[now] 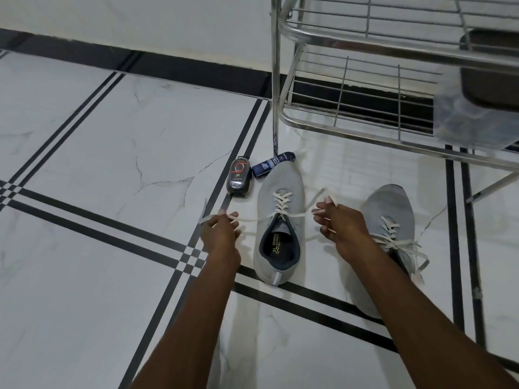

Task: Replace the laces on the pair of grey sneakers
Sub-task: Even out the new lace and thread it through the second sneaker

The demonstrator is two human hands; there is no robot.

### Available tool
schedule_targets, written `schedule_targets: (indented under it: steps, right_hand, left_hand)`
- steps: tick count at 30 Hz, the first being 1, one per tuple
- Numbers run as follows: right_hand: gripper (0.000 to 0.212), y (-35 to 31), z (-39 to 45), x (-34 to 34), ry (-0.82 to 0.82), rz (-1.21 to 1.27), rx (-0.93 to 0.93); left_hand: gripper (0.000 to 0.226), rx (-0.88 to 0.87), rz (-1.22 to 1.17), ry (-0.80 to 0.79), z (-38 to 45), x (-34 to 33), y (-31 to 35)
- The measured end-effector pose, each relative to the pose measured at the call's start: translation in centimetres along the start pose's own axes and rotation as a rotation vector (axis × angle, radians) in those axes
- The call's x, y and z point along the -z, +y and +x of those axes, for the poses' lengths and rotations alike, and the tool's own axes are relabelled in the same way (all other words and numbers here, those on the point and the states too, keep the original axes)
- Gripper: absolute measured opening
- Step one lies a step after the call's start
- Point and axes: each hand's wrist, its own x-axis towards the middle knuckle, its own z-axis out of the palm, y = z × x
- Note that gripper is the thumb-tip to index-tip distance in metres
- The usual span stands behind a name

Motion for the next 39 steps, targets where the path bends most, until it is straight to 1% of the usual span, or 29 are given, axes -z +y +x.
schedule_targets:
  steps: [2, 3, 5, 7, 8, 9, 12, 15, 17, 22, 25, 27, 30, 32, 34, 36, 39]
  right_hand:
    - [0.032, 0.0, -0.5, -1.0, -0.101, -0.051, -0.014]
    - [0.031, 0.1, -0.8, -1.6, -0.152, -0.094, -0.014]
    - [0.028, 0.4, -1.4, -2.2, -0.229, -0.123, 0.003]
    - [0.048, 0.5, -1.3, -2.0, -0.247, -0.083, 0.024]
    - [0.056, 0.4, -1.2, -1.7, -0.238, -0.094, 0.045]
    - [0.058, 0.3, -1.1, -1.5, -0.23, -0.125, 0.073]
    - [0.05, 0.2, -1.1, -1.2, -0.229, -0.199, 0.108]
    - [0.042, 0.2, -1.2, -0.9, -0.214, -0.213, 0.149]
    - [0.04, 0.4, -0.9, -0.8, -0.178, -0.227, 0.182]
    - [0.03, 1.7, -0.1, -0.6, -0.035, -0.43, 0.286]
    - [0.031, 2.0, -0.1, -0.5, 0.014, -0.447, 0.28]
    - [0.026, 1.6, -0.2, -0.4, -0.028, -0.418, 0.284]
    - [0.01, -0.6, -1.0, -1.1, -0.184, -0.308, 0.317]
    - [0.017, -2.7, -2.0, -1.9, -0.27, -0.272, 0.349]
    - [0.025, -4.4, -3.2, -2.8, -0.32, -0.252, 0.389]
    - [0.028, -5.4, -4.1, -3.6, -0.337, -0.29, 0.451]
    - [0.027, -6.5, -4.8, -4.5, -0.324, -0.339, 0.53]
  left_hand:
    - [0.041, 0.019, 0.127, -0.111, -0.3, -0.9, -0.9]
    - [0.046, 0.043, 0.184, -0.156, -0.5, -1.3, -1.2]
    - [0.046, 0.048, 0.267, -0.219, -0.8, -1.6, -1.8]
    - [0.041, -0.007, 0.324, -0.246, -1.1, -2.0, -2.1]
    - [0.038, -0.041, 0.332, -0.256, -1.3, -2.1, -2.1]
    - [0.035, -0.069, 0.321, -0.265, -1.5, -2.2, -2.0]
    - [0.026, -0.133, 0.276, -0.286, -1.4, -2.1, -1.9]
    - [0.025, -0.17, 0.291, -0.284, -1.3, -2.3, -2.1]
    - [0.024, -0.197, 0.307, -0.259, -1.0, -2.4, -2.1]
    - [0.023, -0.253, 0.302, -0.171, -1.1, -2.2, -3.0]
    - [0.022, -0.228, 0.279, -0.191, -1.7, -2.4, -3.1]
    - [0.018, -0.233, 0.271, -0.25, -2.0, -2.2, -2.6]
    - [0.022, -0.313, 0.278, -0.35, -3.1, -2.6, -0.6]
    - [0.027, -0.411, 0.311, -0.391, -4.1, -3.3, 1.1]
    - [0.029, -0.519, 0.353, -0.428, -5.2, -4.0, 2.5]
    - [0.029, -0.602, 0.391, -0.452, -5.9, -4.6, 3.5]
    - [0.029, -0.702, 0.402, -0.461, -6.7, -5.3, 5.1]
